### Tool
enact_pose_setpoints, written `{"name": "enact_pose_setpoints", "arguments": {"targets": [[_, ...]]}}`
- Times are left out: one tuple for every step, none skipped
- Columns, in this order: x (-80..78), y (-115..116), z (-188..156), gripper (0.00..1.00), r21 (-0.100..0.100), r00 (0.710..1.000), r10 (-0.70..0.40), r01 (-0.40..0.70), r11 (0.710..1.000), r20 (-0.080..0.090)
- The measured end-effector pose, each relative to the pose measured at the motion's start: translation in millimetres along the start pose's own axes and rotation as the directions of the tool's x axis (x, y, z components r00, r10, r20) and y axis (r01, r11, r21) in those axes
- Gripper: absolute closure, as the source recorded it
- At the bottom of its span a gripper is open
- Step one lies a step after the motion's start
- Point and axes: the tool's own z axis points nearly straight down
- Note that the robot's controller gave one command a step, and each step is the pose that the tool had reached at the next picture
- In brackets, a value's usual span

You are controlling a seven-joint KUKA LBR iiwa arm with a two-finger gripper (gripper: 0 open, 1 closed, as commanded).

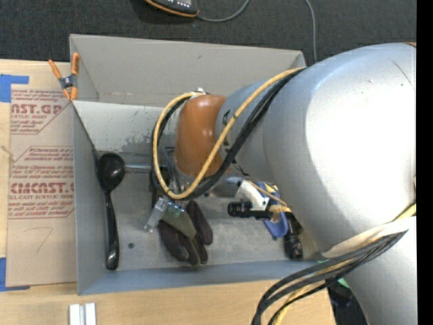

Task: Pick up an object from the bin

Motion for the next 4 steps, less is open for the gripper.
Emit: {"name": "enact_pose_setpoints", "arguments": {"targets": [[17.1,-17,0,0.0,0.001,0.89,-0.456,0.456,0.89,0.003],[22.6,-47,1,1.0,-0.006,0.98,0.197,-0.197,0.98,0.002],[22.6,-48,1,1.0,-0.006,0.981,0.195,-0.195,0.981,0.003],[23.0,-48,-5,1.0,-0.005,0.981,0.195,-0.195,0.981,0.002]]}}
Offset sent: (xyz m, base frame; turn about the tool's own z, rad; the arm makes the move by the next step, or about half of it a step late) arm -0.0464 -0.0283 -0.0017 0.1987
